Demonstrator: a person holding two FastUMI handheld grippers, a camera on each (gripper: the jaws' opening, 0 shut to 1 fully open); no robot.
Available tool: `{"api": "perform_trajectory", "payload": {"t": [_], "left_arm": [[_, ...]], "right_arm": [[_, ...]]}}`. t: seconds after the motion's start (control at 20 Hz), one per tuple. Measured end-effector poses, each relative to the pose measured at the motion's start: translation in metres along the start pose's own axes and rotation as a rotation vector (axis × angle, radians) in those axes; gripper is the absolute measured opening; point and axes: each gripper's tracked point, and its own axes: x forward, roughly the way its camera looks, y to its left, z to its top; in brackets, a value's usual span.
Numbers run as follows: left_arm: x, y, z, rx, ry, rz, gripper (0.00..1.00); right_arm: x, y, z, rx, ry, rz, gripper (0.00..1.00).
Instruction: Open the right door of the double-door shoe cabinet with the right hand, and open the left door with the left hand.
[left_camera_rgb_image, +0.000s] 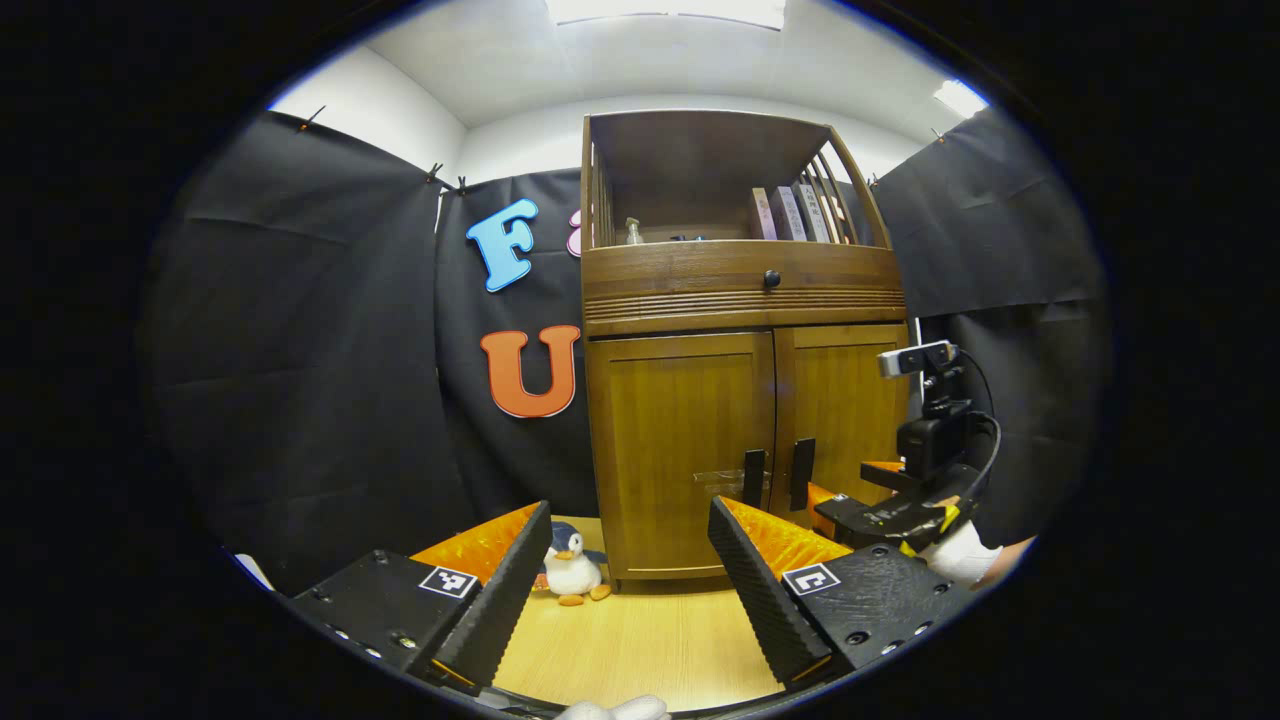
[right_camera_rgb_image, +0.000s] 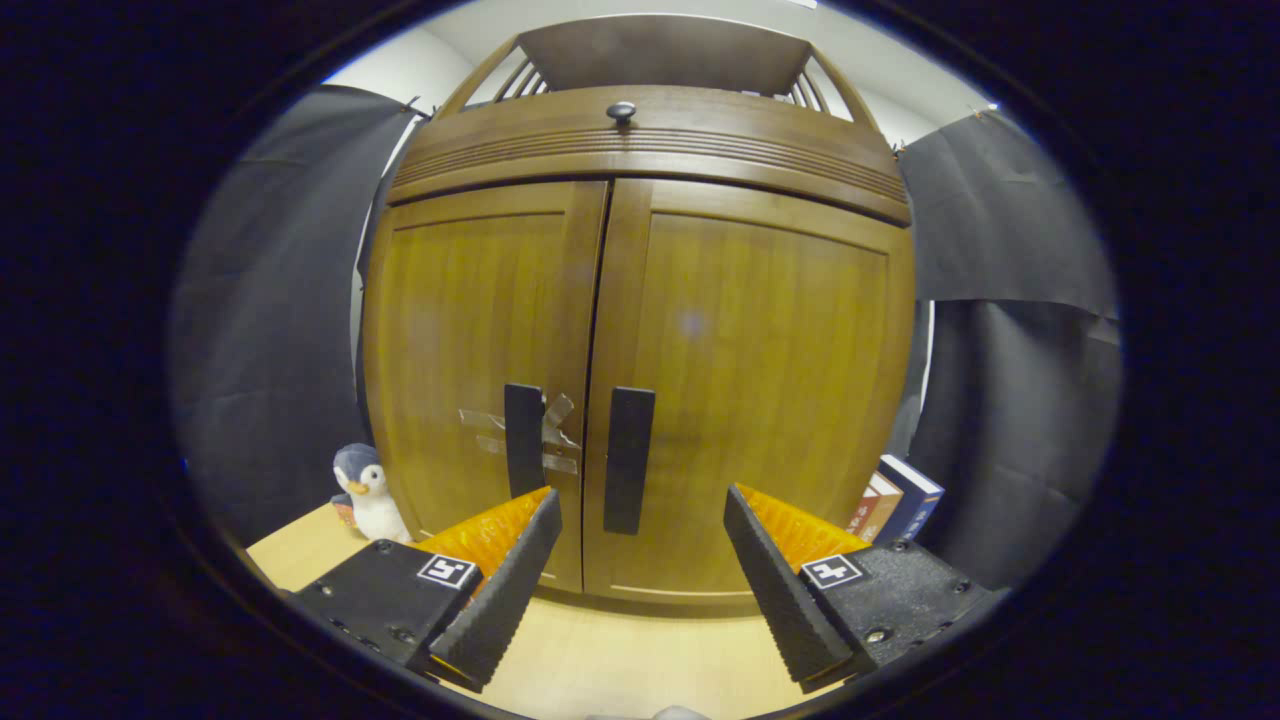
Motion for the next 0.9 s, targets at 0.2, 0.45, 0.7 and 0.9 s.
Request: {"api": "perform_trajectory", "payload": {"t": [0.2,0.45,0.7,0.9], "left_arm": [[-0.001,0.01,-0.002,0.013,0.009,0.021,0.95],[0.001,0.016,-0.003,0.004,0.018,0.043,0.95],[0.001,0.024,-0.003,0.01,0.019,0.061,0.95],[0.0,0.026,-0.003,0.008,0.021,0.068,0.95]], "right_arm": [[0.043,0.002,0.004,0.003,0.018,-0.013,1.0],[0.079,0.001,0.005,0.02,0.048,-0.019,0.96],[0.093,0.004,0.001,0.028,0.065,-0.015,0.86],[0.095,0.001,0.001,0.033,0.077,-0.016,0.67]]}}
